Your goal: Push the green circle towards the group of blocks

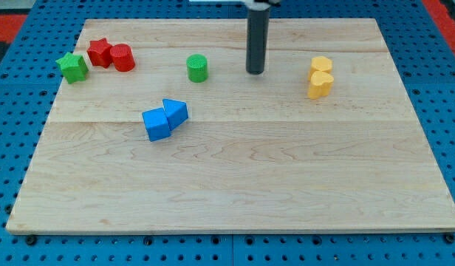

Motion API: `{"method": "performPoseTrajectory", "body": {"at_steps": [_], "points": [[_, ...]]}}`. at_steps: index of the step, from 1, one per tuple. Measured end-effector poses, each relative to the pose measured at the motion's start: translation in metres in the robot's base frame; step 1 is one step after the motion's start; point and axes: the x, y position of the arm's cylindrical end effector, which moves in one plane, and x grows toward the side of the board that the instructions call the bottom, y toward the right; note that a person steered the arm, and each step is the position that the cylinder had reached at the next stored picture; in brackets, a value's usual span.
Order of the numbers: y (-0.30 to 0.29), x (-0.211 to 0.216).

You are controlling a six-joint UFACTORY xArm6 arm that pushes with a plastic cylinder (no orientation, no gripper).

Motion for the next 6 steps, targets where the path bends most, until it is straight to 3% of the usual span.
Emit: {"method": "performPoseTrajectory", "body": {"at_steps": [1, 3, 4, 5, 6], "points": [[-0.04, 0.002], [-0.166, 0.074], [-0.107, 0.059], [-0.079, 0.006], [-0.133, -0.007]]}}
